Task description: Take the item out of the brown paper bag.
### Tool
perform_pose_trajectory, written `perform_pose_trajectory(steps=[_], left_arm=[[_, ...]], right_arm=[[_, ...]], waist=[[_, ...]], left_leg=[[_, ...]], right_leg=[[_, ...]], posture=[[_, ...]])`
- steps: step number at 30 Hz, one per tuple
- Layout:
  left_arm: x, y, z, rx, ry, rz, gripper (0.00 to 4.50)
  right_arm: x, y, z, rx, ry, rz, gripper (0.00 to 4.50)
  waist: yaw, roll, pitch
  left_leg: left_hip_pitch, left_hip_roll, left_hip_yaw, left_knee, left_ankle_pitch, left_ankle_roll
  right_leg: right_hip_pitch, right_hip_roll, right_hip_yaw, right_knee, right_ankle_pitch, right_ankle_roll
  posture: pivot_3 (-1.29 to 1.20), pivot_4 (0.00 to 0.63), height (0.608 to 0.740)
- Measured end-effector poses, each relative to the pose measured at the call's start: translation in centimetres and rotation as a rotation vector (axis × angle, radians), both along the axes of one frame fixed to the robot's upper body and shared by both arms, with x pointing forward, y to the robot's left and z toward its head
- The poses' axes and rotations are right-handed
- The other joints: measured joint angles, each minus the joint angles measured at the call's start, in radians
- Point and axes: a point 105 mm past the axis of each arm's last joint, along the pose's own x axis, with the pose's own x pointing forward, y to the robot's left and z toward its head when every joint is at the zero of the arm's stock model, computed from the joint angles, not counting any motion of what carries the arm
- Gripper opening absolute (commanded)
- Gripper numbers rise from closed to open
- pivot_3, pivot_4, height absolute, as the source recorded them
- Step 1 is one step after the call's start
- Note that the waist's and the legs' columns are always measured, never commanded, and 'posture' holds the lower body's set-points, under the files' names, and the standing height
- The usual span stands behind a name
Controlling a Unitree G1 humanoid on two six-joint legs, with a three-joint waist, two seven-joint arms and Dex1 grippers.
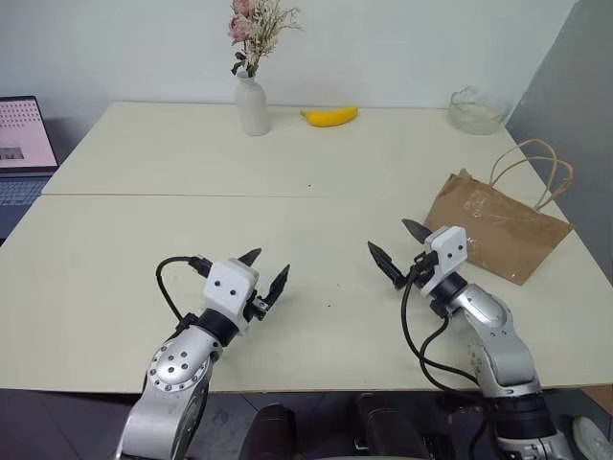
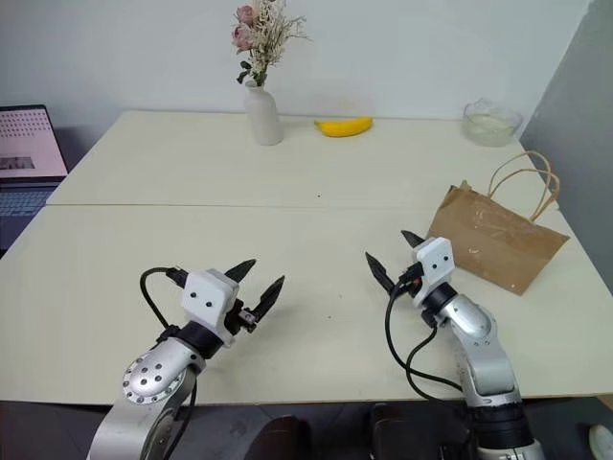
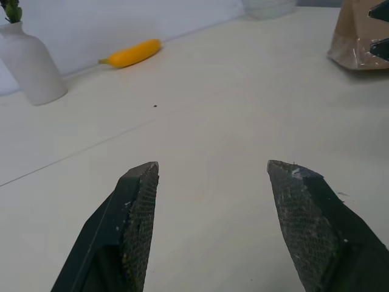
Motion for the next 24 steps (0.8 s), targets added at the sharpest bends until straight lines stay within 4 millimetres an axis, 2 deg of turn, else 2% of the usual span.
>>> perform_pose_trajectory(steps=[4, 6, 11, 18, 21, 24], left_arm=[[0.3, -1.2, 1.6, -0.031, -0.028, -0.104, 3.00], [0.6, -2.3, 3.0, -0.056, -0.043, -0.191, 3.00], [1.0, -5.2, 5.7, -0.091, -0.056, -0.411, 3.00], [1.4, -7.7, 7.4, -0.117, -0.013, -0.649, 3.00], [1.1, -8.5, 8.2, -0.129, -0.004, -0.730, 3.00], [0.7, -8.9, 8.5, -0.141, 0.012, -0.777, 3.00]], right_arm=[[-0.7, -0.7, 0.3, -0.045, 0.002, -0.004, 4.50], [-1.4, -2.0, 0.8, -0.082, -0.002, -0.029, 4.50], [-3.0, -7.1, 2.3, -0.135, -0.008, -0.185, 4.50], [-5.9, -13.2, 4.1, -0.098, 0.032, -0.449, 4.50], [-5.7, -15.1, 5.6, -0.022, 0.036, -0.551, 4.50], [-4.2, -15.6, 7.4, -0.014, 0.035, -0.567, 4.50]], waist=[[0.002, 0.000, 0.000], [0.006, 0.000, 0.000], [0.004, 0.000, 0.000], [-0.004, 0.000, 0.000], [-0.008, 0.000, 0.000], [-0.009, 0.000, 0.000]], left_leg=[[0.000, -0.001, 0.000, 0.000, 0.000, 0.000], [-0.001, -0.001, 0.000, 0.001, 0.000, 0.000], [-0.001, -0.002, -0.001, 0.000, 0.000, 0.000], [0.000, -0.002, 0.000, 0.000, 0.000, 0.000], [0.001, -0.002, 0.001, 0.000, 0.000, 0.000], [0.001, -0.003, 0.002, 0.001, 0.000, 0.000]], right_leg=[[0.000, 0.000, 0.000, 0.000, -0.001, -0.002], [0.000, 0.000, 0.000, -0.001, -0.001, -0.002], [0.001, 0.000, -0.001, -0.003, 0.002, 0.004], [0.001, 0.001, 0.001, -0.002, 0.002, 0.004], [0.002, 0.001, 0.003, -0.002, 0.003, 0.005], [0.001, 0.001, 0.004, -0.002, 0.002, 0.004]], posture=[[0.00, 0.150, 0.740], [0.00, 0.150, 0.740], [0.00, 0.150, 0.740], [0.00, 0.150, 0.740], [0.00, 0.150, 0.740], [0.00, 0.150, 0.740]])
